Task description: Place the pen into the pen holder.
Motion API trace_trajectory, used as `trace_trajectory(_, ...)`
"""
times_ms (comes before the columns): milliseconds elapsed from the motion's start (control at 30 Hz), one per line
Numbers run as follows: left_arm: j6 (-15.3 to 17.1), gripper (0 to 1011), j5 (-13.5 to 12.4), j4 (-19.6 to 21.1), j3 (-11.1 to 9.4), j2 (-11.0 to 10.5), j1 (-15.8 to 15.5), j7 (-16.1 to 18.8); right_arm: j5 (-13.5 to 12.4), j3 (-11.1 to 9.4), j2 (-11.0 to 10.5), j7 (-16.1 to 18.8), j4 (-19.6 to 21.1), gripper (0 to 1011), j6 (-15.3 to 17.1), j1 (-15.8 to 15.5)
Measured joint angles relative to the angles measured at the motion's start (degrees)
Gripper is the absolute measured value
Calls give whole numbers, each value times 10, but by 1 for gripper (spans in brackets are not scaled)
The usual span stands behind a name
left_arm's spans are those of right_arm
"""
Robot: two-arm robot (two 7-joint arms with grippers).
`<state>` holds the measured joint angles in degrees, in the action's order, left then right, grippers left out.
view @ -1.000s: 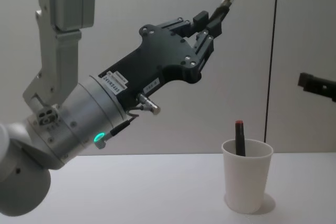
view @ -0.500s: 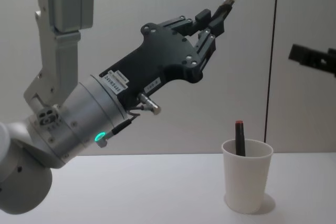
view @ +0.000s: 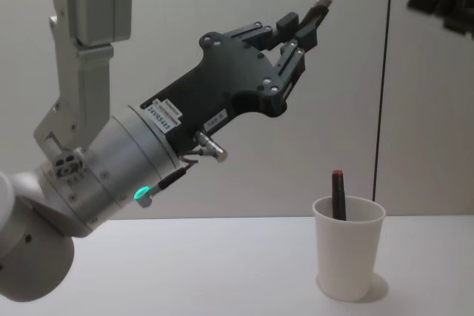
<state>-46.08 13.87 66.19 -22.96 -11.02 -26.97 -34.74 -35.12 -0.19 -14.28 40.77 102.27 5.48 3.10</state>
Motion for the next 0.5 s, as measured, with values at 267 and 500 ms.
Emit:
trace_trajectory(267, -1, 183, 0, -1, 0, 0, 0, -1, -36, 3, -2, 13, 22, 1001, 13, -1)
trace_trajectory(500, -1, 183, 1, -1, 0, 0, -1, -1, -51, 12, 1, -2, 36, 1001, 24, 3)
